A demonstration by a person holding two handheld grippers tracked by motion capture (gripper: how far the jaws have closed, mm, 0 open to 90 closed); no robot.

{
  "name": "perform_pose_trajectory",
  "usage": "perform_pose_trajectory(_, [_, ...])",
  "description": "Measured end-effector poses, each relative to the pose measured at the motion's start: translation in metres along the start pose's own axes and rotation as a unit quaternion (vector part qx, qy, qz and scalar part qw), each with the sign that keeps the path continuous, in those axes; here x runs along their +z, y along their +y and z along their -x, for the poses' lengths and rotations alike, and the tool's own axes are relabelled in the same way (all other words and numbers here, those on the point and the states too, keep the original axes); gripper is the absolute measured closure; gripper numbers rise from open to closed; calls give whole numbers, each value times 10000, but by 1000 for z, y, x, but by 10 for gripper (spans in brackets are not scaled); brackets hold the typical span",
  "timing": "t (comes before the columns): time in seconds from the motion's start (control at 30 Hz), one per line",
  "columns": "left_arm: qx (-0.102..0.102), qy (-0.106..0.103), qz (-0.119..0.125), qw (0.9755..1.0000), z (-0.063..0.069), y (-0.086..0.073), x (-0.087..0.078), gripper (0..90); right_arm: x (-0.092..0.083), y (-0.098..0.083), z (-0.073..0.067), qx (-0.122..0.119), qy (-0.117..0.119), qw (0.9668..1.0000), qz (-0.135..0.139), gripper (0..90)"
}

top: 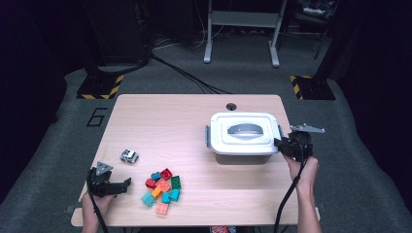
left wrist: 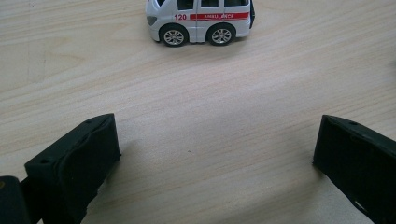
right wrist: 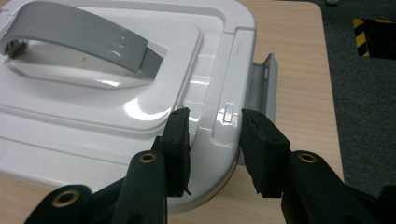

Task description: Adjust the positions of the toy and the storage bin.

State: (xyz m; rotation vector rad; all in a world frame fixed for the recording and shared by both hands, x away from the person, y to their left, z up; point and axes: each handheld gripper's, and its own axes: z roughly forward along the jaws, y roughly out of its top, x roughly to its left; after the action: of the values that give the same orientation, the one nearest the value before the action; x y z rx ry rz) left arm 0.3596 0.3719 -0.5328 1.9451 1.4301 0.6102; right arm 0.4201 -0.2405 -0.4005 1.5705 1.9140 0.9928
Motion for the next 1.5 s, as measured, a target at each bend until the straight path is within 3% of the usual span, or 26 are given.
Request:
perform_pose_trajectory(0.17, [3, -4, -1, 10000, 0, 0, 0, 0, 0, -3, -12, -25, 155, 9999, 2, 616])
perform_pose_trajectory(0.3, [8, -6, 1, 10000, 0, 0, 0, 0, -2, -3, -20, -173, 137, 9998, -13, 615])
perform_pose_trajectory(0.37, [13, -10, -1, 10000, 0, 0, 0, 1, -4, -2, -18, -137, 188, 9996, 135, 627])
perform_pose_trajectory(0.53, [34, -5, -7, 10000, 0, 0, 0, 1, -7, 3, -3, 17, 51, 9996, 278, 632])
perform_pose_trajectory(0.67, [38, -3, -9, 10000, 0, 0, 0, 1, 0, 5, 11, 119, -80, 9997, 192, 634])
perform_pose_trajectory(0.87, [35, 2, -13, 10000, 0, 0, 0, 2, 20, 8, 24, 268, -27, 9996, 118, 664])
perform_pose_trajectory(1.03, [40, 1, -15, 10000, 0, 0, 0, 2, 34, 8, 30, 427, 97, 9990, 24, 700])
perform_pose_trajectory(1.2, [37, -1, -12, 10000, 0, 0, 0, 2, 40, 8, 29, 505, 303, 9983, -51, 808])
perform_pose_trajectory(1.5, [40, -5, -9, 10000, 0, 0, 0, 2, 34, 6, 24, 531, 162, 9983, -171, 815])
